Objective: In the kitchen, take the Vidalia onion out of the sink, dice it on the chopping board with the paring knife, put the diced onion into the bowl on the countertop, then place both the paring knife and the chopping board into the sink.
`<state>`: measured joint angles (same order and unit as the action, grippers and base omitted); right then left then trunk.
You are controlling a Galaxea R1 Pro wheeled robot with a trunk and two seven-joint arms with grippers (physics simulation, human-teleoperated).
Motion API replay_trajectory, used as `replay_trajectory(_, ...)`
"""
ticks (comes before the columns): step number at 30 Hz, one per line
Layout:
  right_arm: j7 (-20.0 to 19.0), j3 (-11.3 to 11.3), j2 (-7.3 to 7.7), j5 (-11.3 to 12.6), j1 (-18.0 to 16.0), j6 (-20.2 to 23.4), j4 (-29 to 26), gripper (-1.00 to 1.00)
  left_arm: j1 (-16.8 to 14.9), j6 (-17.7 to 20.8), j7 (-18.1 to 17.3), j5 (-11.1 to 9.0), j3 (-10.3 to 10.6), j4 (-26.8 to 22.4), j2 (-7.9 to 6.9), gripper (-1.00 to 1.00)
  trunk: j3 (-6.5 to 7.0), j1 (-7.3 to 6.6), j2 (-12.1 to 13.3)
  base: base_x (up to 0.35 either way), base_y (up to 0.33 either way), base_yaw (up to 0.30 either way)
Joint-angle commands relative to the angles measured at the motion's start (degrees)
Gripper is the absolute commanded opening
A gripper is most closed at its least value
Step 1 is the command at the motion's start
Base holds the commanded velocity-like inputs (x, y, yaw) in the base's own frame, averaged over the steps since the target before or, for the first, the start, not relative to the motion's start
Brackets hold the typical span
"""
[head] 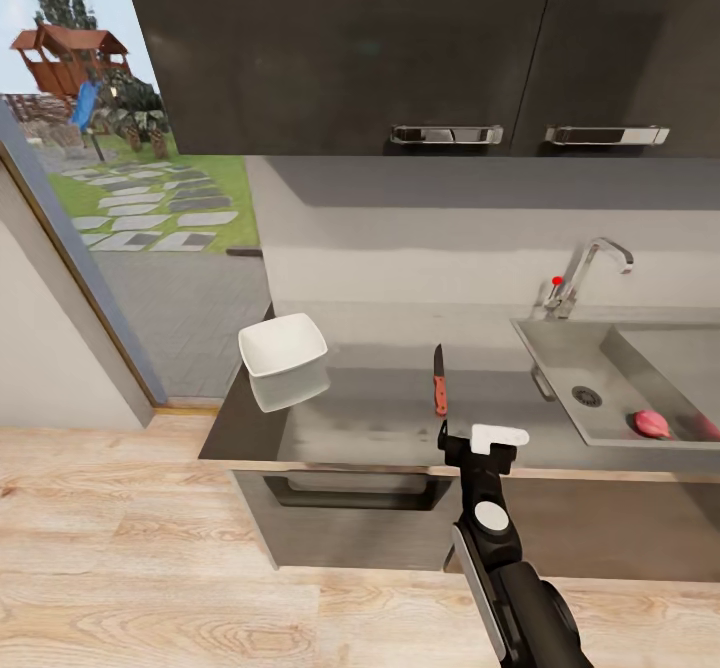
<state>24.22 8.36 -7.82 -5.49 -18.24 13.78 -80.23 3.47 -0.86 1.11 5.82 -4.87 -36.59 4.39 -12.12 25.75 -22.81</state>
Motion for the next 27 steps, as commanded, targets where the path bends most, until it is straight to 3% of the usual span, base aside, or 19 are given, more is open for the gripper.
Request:
replay_trajectory(1,0.21,0.08,0.00,-0.58,-0.05,0.53,-0.03,1.00,0.02,-0.09,0.03,0.60,-0.26,-0.08,0.07,1.00,-0.10,0.03,-0.11,0.000,0.000,0.000)
replay_trajectory(16,0.21,0.10,0.00,-0.58,-0.05,0.48,0.04,1.00,0.02,-0.05,0.03,0.60,-0.31,-0.07,0.08,1.00,-0.10,0.03,-0.11,0.016,0.000,0.000)
replay_trajectory(27,0.21,0.17,0.07,-0.58,-0.05,-0.36,0.09,1.00,-0.01,-0.09,0.03,0.60,-0.32,-0.14,0.09,1.00,-0.10,0.03,-0.11,0.261,0.000,0.000)
